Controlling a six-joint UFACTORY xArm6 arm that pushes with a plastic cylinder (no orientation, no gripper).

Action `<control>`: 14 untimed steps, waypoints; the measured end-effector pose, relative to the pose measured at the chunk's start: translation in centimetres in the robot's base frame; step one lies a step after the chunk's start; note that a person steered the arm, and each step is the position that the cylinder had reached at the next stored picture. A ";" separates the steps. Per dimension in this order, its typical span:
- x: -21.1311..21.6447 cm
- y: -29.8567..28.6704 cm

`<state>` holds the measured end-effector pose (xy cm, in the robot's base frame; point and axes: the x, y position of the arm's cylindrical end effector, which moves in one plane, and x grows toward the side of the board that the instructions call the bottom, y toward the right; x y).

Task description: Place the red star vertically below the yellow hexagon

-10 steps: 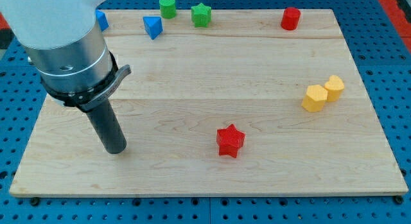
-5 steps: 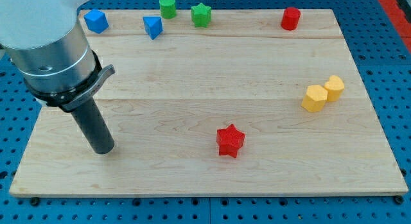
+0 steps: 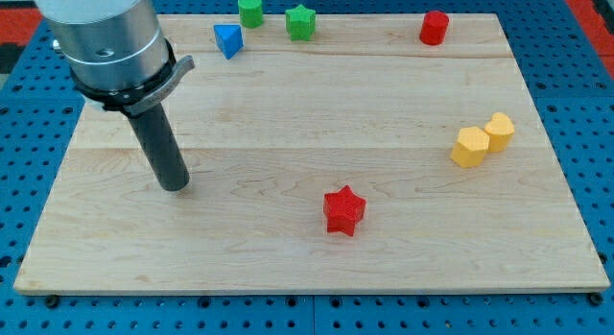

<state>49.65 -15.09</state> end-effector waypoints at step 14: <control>5.5 26.1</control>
<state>55.12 11.04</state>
